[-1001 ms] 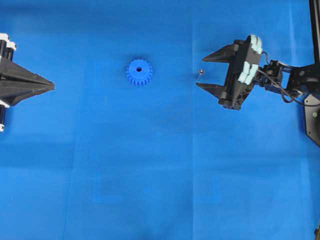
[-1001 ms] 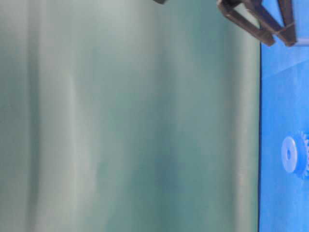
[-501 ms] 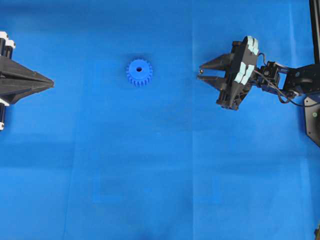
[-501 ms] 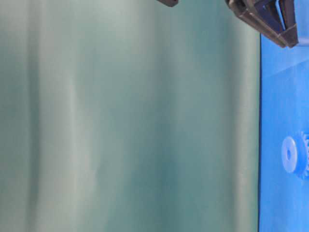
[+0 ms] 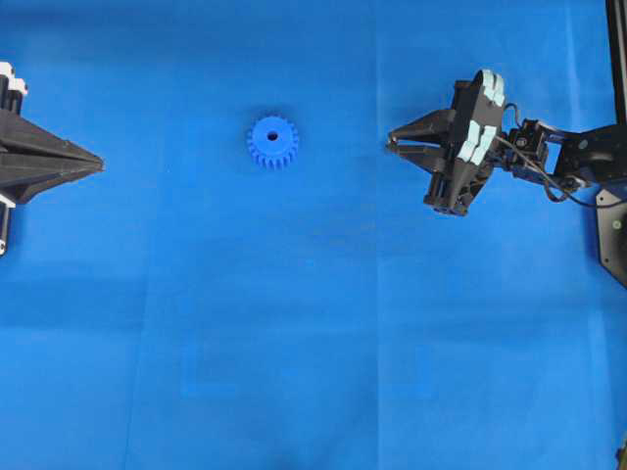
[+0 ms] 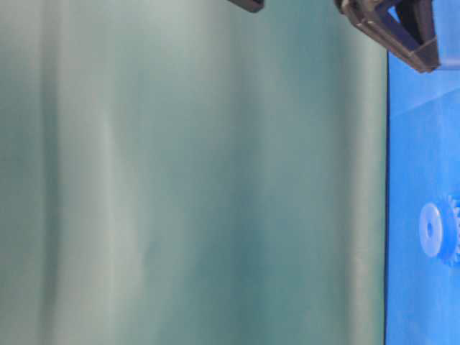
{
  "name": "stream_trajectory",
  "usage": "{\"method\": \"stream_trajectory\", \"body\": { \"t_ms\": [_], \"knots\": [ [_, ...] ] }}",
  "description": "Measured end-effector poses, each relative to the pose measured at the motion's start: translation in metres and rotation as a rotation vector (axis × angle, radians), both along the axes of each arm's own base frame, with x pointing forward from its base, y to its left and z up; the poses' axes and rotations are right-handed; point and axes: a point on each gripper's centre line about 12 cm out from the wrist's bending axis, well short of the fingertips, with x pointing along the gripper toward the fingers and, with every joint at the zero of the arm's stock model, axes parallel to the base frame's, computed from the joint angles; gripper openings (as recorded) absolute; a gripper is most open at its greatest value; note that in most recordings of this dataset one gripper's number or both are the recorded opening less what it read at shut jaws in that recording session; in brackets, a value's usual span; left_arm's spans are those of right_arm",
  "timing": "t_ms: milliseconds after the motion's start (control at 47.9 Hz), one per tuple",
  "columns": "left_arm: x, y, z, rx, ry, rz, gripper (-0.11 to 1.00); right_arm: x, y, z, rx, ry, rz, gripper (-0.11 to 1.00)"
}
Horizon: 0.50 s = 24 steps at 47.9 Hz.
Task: Insert the shaft placed at a random location into the center hole of the small gear at another random location.
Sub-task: 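Close the right gripper around the upright silver shaft, then lift the shaft and carry it left over the blue gear's center hole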
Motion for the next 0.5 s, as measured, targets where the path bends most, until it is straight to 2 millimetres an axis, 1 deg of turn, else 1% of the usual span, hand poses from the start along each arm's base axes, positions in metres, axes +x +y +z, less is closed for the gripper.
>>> {"method": "stream_trajectory", "body": {
  "t_ms": [292,376,501],
  "knots": [
    [0.0,0.0,-0.001,0.0,0.005,0.0,0.0,-0.004,0.004,0.05,0.006,-0.047,0.02,0.04],
    [0.0,0.0,-0.001,-0.001,0.005,0.0,0.0,-0.006,0.005,0.055,0.008,-0.046,0.024,0.04],
    [0.0,0.0,-0.001,0.0,0.005,0.0,0.0,-0.007,0.005,0.056,0.009,-0.045,0.025,0.04]
  ]
}}
